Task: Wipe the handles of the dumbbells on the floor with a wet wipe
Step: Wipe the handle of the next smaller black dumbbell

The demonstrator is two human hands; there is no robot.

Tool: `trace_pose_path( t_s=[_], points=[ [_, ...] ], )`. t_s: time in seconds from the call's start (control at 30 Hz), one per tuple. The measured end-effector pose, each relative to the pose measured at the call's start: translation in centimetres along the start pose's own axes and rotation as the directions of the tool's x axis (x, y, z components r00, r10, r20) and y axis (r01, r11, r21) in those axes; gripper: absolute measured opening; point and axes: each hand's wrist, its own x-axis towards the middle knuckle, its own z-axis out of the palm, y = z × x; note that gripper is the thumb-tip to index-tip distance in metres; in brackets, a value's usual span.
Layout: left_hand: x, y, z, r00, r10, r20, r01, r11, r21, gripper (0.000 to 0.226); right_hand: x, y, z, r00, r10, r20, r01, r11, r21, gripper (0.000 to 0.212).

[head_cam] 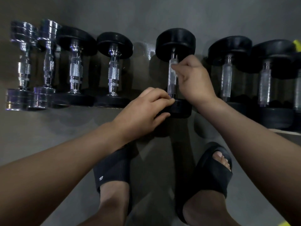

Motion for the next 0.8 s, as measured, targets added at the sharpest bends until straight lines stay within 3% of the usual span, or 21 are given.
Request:
trace_pose_path(
  t_s=[0.1,0.27,0.43,0.67,0.8],
  points=[
    [0.1,0.3,0.0,1.0,-0.004,-0.016,0.005,0.999,0.039,0.037,0.6,0.2,-0.5,0.999,-0.043,-0.024,0.043,0.999,-0.001,0.026],
    [0.6,0.6,0.4,1.0,0.011,-0.006,-0.01,0.999,0.046,0.036,1.9,0.5,-0.4,0.991,0.009,-0.131,-0.004,0.999,0.037,0.031],
    [0.2,0.4,0.3,1.0,-0.005,-0.027,0.005,1.0,0.023,0.035,-0.4,0.9,-1.2,0.987,-0.159,0.002,0.159,0.987,-0.032,0.023],
    [0.1,0.5,0.2,0.999,-0.02,-0.024,0.02,1.0,0.005,0.035,1.3,0.6,-0.7,0.992,-0.107,-0.063,0.103,0.992,-0.073,0.023],
    [0.2,0.5,0.0,1.0,-0.026,-0.015,0.026,0.999,-0.033,0.031,0.2,0.6,-2.4,0.971,-0.216,0.104,0.223,0.973,-0.066,0.022]
  ],
)
